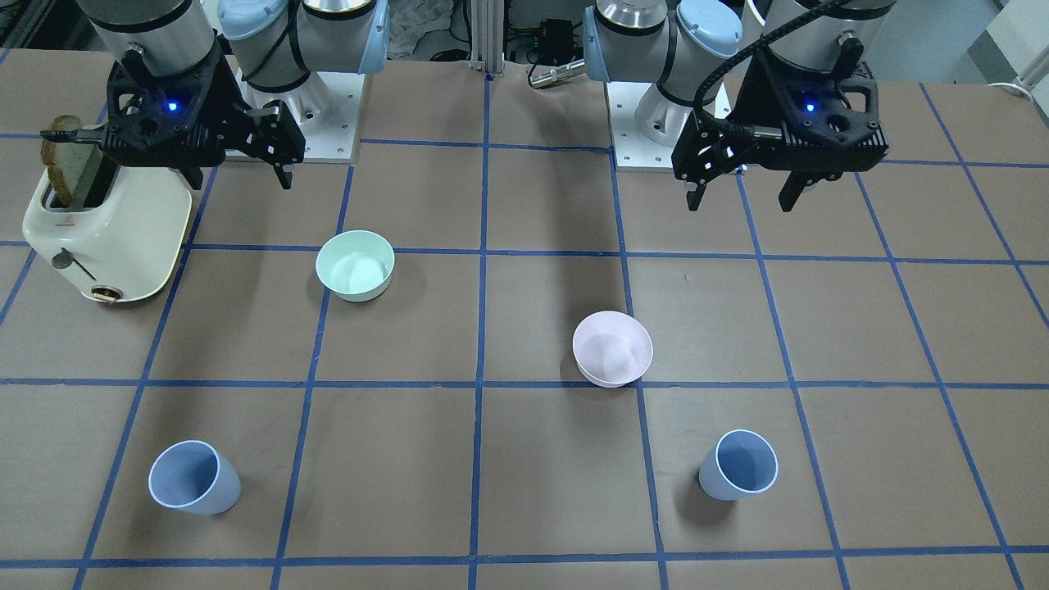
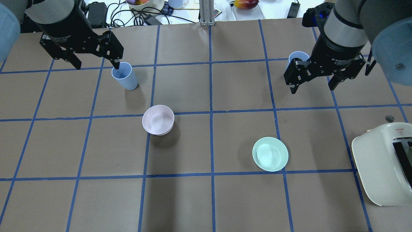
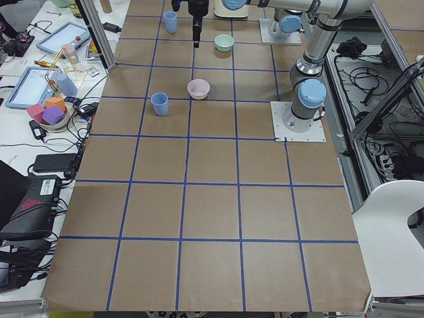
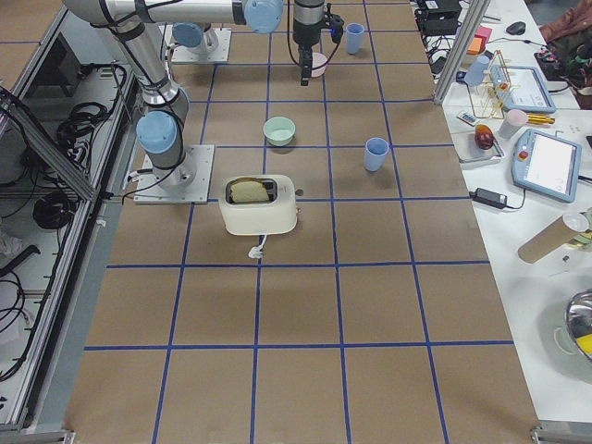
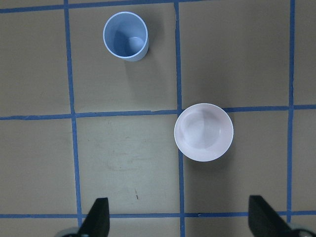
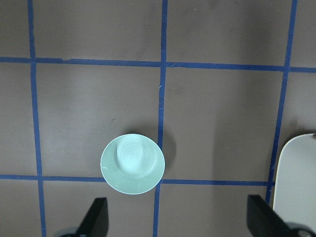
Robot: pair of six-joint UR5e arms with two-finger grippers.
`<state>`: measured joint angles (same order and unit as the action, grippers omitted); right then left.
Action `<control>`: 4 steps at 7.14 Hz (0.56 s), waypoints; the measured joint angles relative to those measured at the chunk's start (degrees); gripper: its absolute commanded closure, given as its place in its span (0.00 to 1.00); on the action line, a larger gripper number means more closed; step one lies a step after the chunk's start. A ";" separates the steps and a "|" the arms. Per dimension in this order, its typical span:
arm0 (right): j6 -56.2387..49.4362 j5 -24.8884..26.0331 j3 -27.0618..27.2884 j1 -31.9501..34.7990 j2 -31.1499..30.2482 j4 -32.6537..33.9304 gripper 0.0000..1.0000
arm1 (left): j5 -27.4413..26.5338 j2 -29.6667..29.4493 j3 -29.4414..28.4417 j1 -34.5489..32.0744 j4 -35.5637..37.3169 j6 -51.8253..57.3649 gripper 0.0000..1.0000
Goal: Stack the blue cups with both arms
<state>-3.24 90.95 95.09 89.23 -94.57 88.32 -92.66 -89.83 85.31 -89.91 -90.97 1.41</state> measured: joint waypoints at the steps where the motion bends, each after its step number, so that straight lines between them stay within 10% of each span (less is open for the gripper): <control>1: -0.01 -0.02 0.12 -0.01 0.06 0.02 0.00 | 0.00 0.03 0.02 0.00 0.00 0.02 0.00; 4: 0.08 -0.14 0.68 -0.02 0.21 0.05 0.00 | 0.05 0.19 0.03 0.00 0.00 0.08 0.00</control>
<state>-3.16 90.81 95.77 89.21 -94.36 88.38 -92.61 -89.64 85.34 -89.91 -90.97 1.49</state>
